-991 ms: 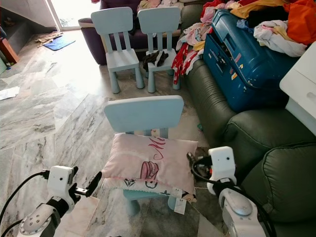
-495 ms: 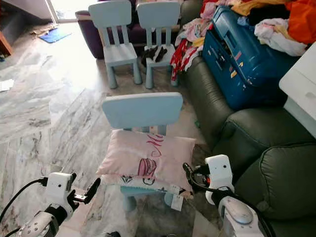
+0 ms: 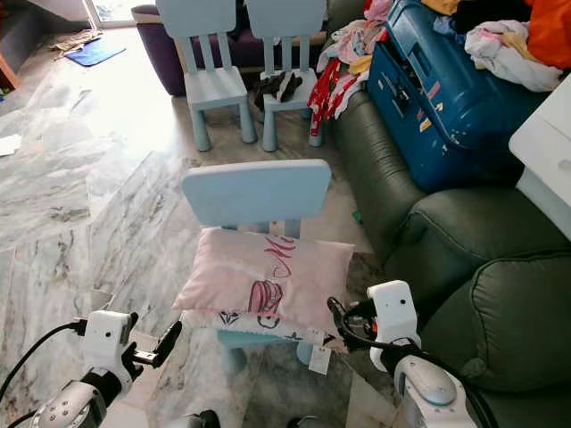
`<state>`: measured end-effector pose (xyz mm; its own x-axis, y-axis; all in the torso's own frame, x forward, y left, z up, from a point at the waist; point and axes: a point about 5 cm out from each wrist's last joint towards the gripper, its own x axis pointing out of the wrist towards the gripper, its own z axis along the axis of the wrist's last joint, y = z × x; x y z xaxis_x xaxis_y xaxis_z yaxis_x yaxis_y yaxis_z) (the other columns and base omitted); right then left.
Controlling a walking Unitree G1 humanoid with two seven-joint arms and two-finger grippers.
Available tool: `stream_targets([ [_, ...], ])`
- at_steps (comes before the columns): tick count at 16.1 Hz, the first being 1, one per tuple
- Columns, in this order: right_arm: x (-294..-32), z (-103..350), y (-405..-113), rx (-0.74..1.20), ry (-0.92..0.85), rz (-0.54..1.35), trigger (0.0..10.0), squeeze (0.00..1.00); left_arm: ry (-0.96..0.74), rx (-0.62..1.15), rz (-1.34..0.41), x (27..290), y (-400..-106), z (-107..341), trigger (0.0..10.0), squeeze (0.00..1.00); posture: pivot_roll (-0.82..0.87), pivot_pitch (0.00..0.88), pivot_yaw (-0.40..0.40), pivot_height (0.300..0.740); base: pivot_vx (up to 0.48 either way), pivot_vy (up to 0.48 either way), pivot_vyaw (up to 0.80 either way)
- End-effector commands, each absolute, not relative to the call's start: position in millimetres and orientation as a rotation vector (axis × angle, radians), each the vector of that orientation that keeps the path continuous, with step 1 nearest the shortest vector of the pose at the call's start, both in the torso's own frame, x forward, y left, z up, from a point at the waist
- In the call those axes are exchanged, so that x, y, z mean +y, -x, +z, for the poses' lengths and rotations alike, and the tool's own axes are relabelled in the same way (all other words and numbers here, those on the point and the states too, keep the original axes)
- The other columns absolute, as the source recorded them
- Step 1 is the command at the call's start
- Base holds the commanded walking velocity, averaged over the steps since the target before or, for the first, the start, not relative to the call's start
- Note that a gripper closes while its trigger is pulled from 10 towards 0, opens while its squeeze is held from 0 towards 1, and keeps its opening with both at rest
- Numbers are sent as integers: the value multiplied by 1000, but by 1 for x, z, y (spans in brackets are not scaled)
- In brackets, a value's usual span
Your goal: Move the pillow to the sofa
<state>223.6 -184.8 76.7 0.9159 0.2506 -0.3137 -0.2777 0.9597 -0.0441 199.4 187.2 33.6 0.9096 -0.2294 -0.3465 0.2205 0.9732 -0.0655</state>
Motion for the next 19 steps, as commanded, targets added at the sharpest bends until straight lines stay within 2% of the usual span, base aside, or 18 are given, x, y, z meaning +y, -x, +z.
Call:
stream_targets([
  [1,-184,77,-222,316,91,282,10000,0,17,379,-230,188,-196,32,10000,0,-185,189,-1,673,0,0,0],
  [10,-176,81,-229,294,102,300,10000,0,17,383,-228,186,-197,30,10000,0,-188,184,-3,583,0,0,0],
  [19,-171,88,-248,255,130,330,10000,0,-43,364,-182,192,-203,30,10000,0,-178,163,-12,471,0,0,0],
])
